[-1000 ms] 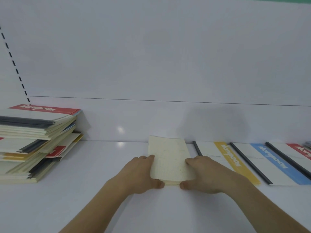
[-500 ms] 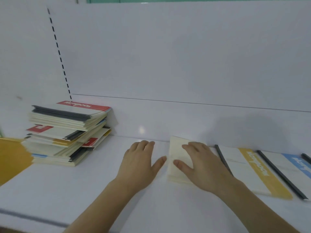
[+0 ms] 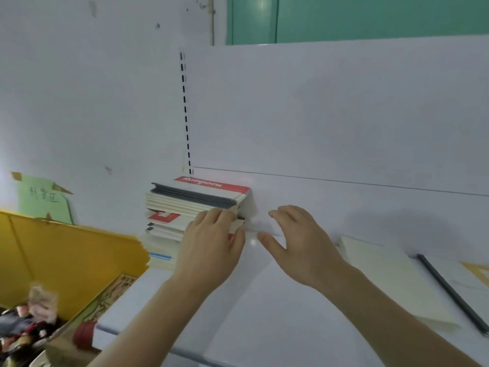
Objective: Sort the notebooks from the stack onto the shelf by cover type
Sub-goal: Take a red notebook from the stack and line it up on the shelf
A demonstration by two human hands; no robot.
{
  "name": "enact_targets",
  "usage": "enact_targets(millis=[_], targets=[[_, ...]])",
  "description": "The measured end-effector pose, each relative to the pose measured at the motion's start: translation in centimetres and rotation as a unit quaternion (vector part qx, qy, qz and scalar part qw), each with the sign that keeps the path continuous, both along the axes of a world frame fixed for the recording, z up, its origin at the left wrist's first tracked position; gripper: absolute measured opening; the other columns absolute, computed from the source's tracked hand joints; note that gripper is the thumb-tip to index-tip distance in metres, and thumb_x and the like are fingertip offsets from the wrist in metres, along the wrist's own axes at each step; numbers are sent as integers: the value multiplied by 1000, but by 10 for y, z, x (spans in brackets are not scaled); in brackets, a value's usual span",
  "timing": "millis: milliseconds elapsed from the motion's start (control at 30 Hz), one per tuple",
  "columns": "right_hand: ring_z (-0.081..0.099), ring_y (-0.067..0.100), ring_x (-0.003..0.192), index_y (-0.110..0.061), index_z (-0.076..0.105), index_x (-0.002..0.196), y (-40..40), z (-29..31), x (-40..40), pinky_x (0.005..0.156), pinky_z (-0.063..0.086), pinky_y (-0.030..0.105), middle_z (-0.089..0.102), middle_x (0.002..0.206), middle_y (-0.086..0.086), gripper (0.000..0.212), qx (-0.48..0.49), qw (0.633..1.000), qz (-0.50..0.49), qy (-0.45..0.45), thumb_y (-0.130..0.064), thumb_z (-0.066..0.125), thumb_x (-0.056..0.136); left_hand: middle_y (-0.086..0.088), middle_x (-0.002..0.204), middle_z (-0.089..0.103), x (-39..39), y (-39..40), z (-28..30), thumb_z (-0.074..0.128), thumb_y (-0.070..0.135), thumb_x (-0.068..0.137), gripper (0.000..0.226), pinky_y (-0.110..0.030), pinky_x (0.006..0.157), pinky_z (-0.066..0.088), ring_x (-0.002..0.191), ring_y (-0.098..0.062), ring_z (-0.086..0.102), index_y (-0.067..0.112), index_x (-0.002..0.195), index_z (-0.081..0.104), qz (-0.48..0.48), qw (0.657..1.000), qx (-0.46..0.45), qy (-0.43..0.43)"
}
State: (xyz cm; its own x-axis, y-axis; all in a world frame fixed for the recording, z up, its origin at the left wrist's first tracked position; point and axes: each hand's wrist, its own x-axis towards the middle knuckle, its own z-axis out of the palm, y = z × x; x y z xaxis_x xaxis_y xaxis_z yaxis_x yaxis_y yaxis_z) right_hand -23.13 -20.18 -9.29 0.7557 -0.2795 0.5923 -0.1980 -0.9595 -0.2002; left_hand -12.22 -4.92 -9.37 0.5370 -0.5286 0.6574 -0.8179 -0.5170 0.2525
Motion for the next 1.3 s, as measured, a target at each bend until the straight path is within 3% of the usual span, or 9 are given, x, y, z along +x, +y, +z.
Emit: enact_targets(millis=[133,300,433,567,800,967,1133,1200,1300], targets=[[36,18,133,-13,46,139,34,24,58,110,28,26,49,139,1,50,-24,1000,12,-2,-44,41,101,7,123,63,39,36,14,49,39,100,33,-30,93,46,115,-16,57,21,125,62,16,999,7,38],[23,24,145,-12,27,151,54,43,120,119,24,38,30,156,7,54,-22,993,-43,107,-41,27,104,8,141,55,79,58,16,44,42,102,45,-29,102,43,128,-12,51,23,142,48,-5,994,1,113],[56,20,101,-18,57,115,51,37,146,89,46,33,63,115,4,32,-67,981,-79,164,-35,33,103,8,139,57,99,61,18,45,40,102,44,-27,100,45,123,-11,55,23,141,50,-41,986,-11,162],[60,18,80,-24,61,93,50,35,141,72,53,33,65,88,-5,15,-77,988,-109,82,-27,47,97,12,120,65,107,52,19,45,45,101,38,-23,90,44,112,-9,59,26,131,58,-75,971,-43,223],[60,22,64,-22,67,79,65,30,123,55,47,30,66,71,-4,7,-184,980,-37,-63,-20,62,82,-2,87,78,107,23,33,62,66,76,58,-47,89,57,89,-23,74,12,95,70,-145,825,-229,495],[66,16,98,-20,66,118,63,26,119,84,54,32,71,111,-5,33,-171,981,75,-44,-35,46,96,-11,92,74,112,17,39,58,28,95,17,-48,74,63,84,-29,74,12,101,62,-111,792,-299,520],[23,13,146,-24,22,154,39,32,111,121,23,35,27,159,-6,67,-51,992,-10,113,-54,40,98,-2,100,66,129,37,48,45,29,106,11,-46,78,61,94,-23,66,25,114,51,-90,768,-385,504],[16,15,148,-21,17,156,30,37,116,122,18,33,19,162,-4,69,-34,988,-36,148,-56,37,99,-2,104,65,137,44,50,45,28,106,17,-50,84,60,97,-25,65,27,122,49,-86,749,-408,515],[48,20,126,-21,48,135,27,35,130,105,42,35,52,140,0,46,-68,984,-30,164,-49,36,101,-1,108,65,143,52,50,45,22,106,18,-52,85,59,98,-25,65,30,121,49,-76,743,-426,511]])
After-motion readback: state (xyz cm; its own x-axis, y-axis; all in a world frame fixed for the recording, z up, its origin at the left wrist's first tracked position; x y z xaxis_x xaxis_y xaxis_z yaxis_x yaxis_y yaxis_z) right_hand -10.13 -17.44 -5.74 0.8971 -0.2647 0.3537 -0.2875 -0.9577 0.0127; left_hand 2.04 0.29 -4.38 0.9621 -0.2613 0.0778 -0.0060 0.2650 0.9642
